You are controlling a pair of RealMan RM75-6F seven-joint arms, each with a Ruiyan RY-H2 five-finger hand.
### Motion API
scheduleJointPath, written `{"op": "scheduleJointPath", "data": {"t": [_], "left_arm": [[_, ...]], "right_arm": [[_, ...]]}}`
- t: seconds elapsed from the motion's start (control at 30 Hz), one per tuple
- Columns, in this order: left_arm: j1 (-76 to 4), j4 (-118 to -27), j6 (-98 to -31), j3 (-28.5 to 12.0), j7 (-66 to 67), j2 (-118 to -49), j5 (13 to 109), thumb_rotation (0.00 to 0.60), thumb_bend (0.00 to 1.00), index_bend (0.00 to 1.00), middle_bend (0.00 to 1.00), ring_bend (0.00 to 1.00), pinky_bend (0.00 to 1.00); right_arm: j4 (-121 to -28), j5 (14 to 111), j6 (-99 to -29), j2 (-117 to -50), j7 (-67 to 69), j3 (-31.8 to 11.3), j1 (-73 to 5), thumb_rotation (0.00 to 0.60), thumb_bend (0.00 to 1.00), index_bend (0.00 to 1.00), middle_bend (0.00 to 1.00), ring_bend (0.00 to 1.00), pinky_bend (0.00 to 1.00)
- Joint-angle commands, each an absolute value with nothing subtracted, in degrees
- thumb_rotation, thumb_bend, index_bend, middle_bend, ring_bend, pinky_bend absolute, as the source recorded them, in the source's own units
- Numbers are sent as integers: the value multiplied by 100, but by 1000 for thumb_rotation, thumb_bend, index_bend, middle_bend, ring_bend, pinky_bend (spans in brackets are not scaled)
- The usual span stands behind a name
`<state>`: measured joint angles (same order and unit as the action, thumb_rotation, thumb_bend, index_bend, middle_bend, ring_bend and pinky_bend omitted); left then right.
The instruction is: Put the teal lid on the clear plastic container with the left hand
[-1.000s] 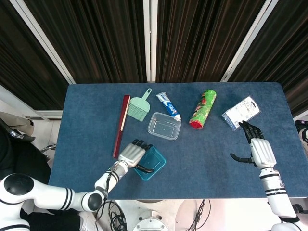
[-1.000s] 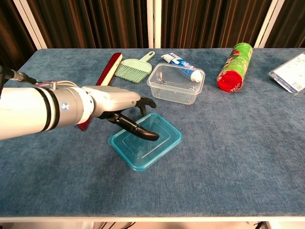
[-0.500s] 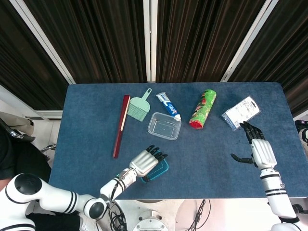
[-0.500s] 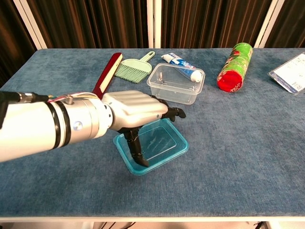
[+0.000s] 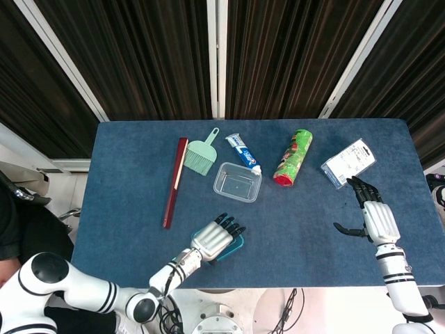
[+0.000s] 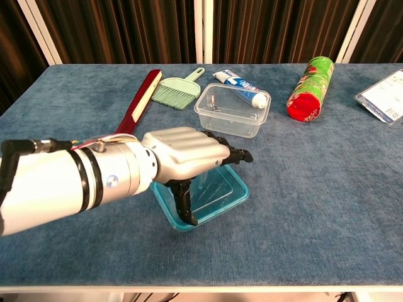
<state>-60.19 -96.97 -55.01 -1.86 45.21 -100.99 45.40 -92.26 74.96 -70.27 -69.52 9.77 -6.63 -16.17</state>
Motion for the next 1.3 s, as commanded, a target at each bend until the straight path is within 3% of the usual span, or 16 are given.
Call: {"op": "scheduleJointPath", "data": {"t": [0.03, 0.4, 1.03, 1.3], "left_arm": [[-6020, -9695, -5525, -161, 4567, -10159, 4485, 600, 0, 18, 85, 0, 48], [-5971, -9519, -5729, -116, 4734, -10179, 4461, 600, 0, 18, 84, 0, 47], [-6167, -8716, -5233, -650, 4415, -9947, 3639, 600, 0, 19, 85, 0, 47], [-6283, -9028, -5190, -676, 4514, -9713, 3249, 600, 0, 59, 79, 0, 46]], "right_arm": [[-9209, 7496, -6998, -6962, 978, -665, -1619, 600, 78, 0, 0, 0, 0], [-9172, 7514, -6935, -6969, 1014, -689, -1619, 600, 77, 0, 0, 0, 0], [-9222, 7481, -6939, -6965, 970, -721, -1566, 600, 78, 0, 0, 0, 0], [-9171, 7488, -6914, -6969, 1043, -716, -1545, 600, 78, 0, 0, 0, 0]]}}
